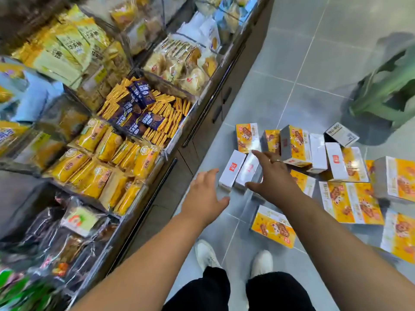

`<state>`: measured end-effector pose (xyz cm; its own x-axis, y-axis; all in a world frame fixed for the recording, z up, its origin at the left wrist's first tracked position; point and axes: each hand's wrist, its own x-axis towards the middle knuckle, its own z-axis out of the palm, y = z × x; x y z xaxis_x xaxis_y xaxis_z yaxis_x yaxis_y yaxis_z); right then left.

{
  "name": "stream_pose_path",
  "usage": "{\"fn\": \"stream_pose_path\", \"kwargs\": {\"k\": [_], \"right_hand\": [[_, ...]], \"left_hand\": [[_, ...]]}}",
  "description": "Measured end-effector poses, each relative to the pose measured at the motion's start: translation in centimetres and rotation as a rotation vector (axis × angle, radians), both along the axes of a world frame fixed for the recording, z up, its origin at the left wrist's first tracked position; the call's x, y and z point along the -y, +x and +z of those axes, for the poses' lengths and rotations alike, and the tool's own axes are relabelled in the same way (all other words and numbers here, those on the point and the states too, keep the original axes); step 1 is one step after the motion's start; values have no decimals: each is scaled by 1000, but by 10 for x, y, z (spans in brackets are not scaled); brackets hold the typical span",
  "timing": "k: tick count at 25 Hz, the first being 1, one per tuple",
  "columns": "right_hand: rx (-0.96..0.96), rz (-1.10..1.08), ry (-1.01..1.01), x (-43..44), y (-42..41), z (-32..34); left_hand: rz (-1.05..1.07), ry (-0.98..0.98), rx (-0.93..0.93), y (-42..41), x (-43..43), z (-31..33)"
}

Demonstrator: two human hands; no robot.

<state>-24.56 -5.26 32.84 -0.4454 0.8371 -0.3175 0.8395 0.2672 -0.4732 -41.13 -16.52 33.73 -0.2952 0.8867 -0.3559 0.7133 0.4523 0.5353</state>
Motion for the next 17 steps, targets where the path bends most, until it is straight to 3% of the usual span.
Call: {"fn": "stream_pose_path", "kwargs": {"k": [7, 17], "right_hand": [[71, 87, -60, -71, -27, -116], [156, 230, -8, -140, -43, -358]], "left_hand": [[124, -32, 35, -5, -50, -118], [177, -45, -28, -2, -121, -357]]}}
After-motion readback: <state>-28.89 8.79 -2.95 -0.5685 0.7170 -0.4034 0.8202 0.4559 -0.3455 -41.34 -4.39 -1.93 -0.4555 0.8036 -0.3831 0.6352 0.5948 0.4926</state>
